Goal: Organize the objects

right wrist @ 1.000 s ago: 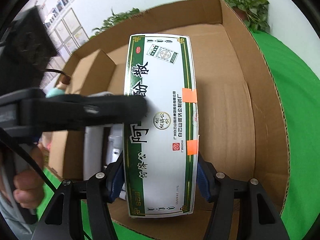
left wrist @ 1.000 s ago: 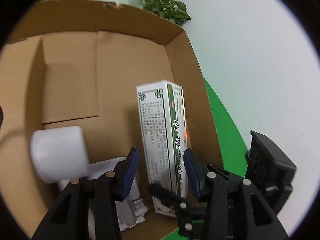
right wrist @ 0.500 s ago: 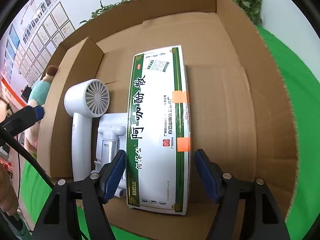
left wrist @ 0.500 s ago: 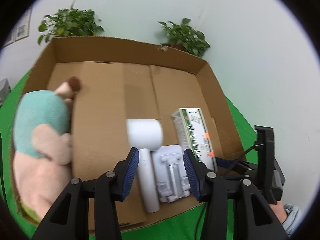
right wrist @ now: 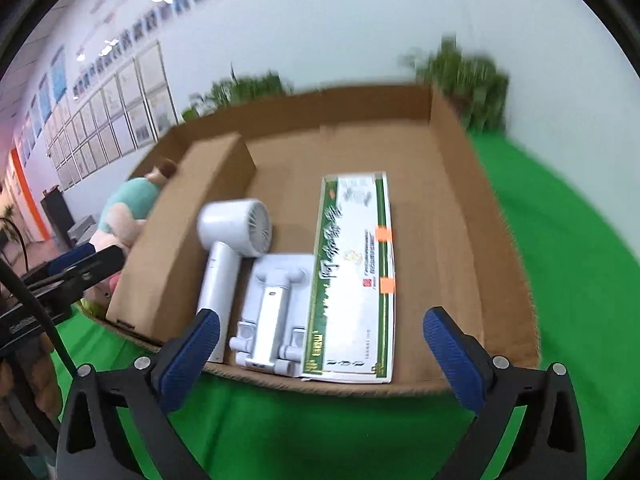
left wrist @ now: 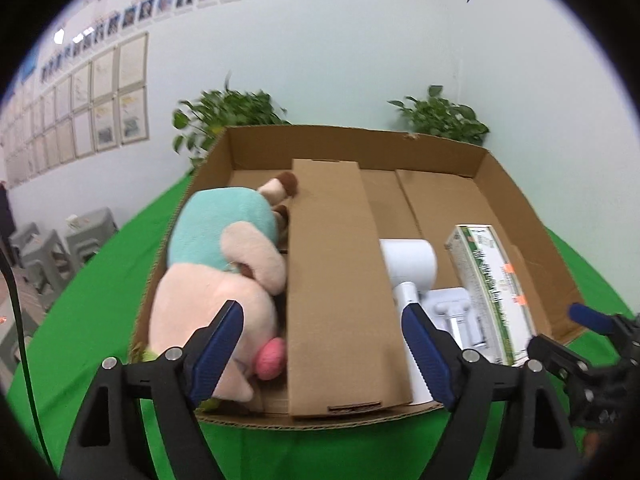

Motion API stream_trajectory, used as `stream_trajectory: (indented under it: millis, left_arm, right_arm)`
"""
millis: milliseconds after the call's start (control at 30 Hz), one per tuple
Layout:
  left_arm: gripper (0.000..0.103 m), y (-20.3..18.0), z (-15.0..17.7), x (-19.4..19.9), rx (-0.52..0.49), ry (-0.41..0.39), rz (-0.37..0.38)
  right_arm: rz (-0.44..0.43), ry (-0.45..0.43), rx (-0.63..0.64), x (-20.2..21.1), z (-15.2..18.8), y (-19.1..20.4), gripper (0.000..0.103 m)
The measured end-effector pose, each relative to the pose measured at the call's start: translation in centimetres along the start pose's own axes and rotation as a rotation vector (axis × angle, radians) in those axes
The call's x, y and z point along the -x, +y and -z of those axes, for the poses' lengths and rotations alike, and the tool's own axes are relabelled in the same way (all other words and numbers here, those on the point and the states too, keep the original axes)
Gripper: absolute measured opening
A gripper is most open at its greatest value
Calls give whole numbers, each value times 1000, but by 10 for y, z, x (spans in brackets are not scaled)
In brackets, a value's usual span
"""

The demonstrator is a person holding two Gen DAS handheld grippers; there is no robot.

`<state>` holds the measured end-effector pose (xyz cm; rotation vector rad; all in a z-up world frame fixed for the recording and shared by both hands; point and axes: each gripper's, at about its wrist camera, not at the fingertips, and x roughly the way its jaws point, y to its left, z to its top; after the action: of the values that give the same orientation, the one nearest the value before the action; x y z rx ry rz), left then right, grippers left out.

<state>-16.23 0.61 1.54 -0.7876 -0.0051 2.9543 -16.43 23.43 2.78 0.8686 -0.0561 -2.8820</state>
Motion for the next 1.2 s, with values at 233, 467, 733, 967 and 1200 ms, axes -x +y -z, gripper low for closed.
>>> stream_trajectory:
  millis: [233, 467, 733, 967, 1200]
  left_arm:
    - [81, 0, 27, -16, 19, -9, -60]
    - [91, -4, 29, -20, 16, -29, -53]
    - [103, -10, 29, -27, -6, 5, -35]
    - [103, -10, 29, -28, 1, 8, -27]
    - [103, -10, 30, -28, 2, 9, -26]
  right_arm:
    - [73, -51, 24, -13, 18, 27, 103]
    - [121, -16, 3, -20, 21, 26, 103]
    - [145, 12, 17, -25, 22, 27, 103]
    - [146, 12, 17, -25, 22, 28, 103]
    - [146, 12, 17, -26, 21, 28, 103]
